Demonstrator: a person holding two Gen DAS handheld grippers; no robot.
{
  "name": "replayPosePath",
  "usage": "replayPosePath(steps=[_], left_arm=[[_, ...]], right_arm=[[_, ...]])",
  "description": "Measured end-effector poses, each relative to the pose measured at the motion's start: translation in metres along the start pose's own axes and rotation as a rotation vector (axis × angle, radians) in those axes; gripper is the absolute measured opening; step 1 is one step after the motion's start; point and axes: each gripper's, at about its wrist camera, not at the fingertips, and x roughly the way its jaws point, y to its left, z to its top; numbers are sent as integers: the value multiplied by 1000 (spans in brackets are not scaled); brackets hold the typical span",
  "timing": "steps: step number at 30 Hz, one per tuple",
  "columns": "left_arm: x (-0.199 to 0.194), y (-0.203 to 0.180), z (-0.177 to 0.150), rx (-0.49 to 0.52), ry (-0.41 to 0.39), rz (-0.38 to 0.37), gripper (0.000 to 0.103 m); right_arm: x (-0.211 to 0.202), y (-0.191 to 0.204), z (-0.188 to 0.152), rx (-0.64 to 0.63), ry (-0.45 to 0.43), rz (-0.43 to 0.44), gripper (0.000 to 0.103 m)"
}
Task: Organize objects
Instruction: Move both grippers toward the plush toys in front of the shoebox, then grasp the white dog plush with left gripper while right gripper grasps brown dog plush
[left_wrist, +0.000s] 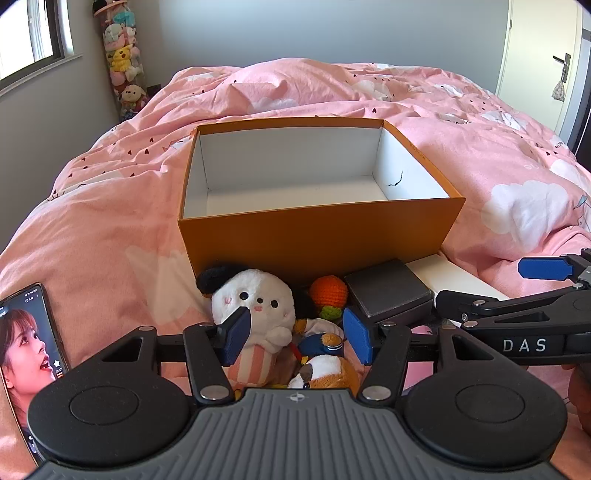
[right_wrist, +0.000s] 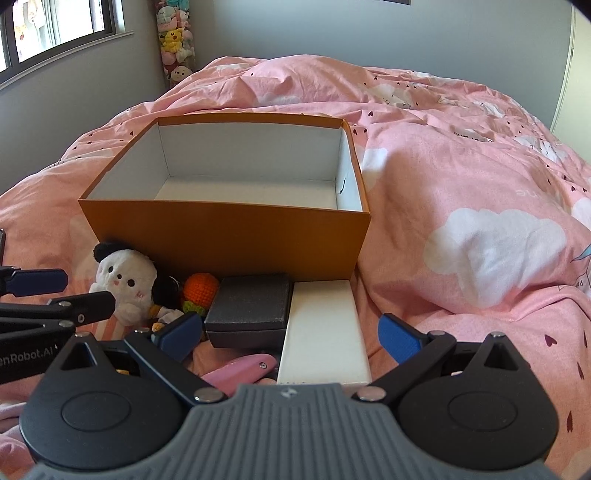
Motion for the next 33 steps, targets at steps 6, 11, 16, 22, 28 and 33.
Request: replayPosePath(steps=[6, 11, 16, 22, 28, 33], left_arm=[[0, 0, 0, 0, 0, 0, 69], [1, 1, -1, -4, 5, 0, 69], [0, 7, 2, 9, 24, -23, 69], [1, 36, 11, -42, 77, -84, 59], [11, 59, 18, -83, 154, -136, 55], [35, 64, 20, -107, 217, -149, 60]], right_arm=[[0, 0, 0, 0, 0, 0, 102], [1, 0, -1, 1, 3, 1, 102], [2, 1, -1, -2, 10, 4, 102], [2, 2, 3, -13, 18, 37, 95], [15, 10, 17, -37, 75, 124, 71], [35, 27, 27, -48, 166, 252, 58]])
